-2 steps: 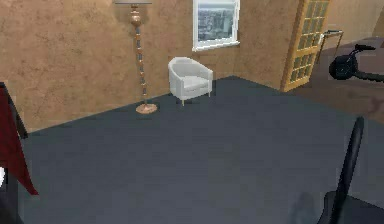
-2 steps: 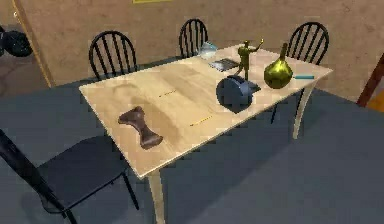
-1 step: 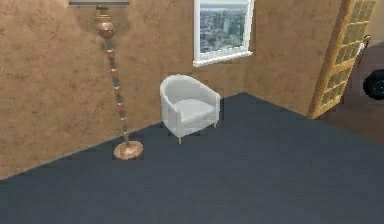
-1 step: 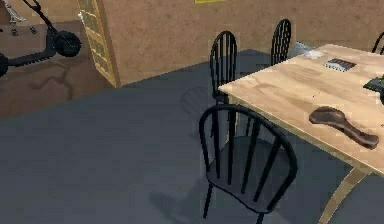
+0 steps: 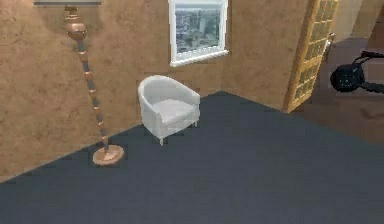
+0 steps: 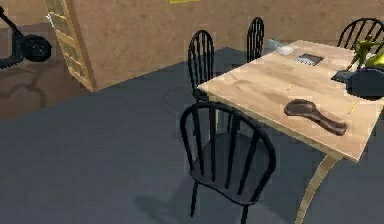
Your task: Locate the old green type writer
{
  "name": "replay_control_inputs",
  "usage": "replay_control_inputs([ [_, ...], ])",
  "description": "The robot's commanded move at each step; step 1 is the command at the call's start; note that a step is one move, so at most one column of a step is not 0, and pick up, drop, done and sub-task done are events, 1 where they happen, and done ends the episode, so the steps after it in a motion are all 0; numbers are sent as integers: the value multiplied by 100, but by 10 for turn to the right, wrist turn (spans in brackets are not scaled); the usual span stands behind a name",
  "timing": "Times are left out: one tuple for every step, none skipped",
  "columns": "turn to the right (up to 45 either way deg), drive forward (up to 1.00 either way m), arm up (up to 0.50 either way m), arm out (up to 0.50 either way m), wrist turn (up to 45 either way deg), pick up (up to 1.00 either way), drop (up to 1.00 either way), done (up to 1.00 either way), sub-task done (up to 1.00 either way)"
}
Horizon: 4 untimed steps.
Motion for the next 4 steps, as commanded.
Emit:
replay_control_inputs([
  [0,5,0,0,0,0,0,0,0],
  [420,0,0,0,0,0,0,0,0],
  [0,85,0,0,0,0,0,0,0],
  [450,0,0,0,0,0,0,0,0],
])
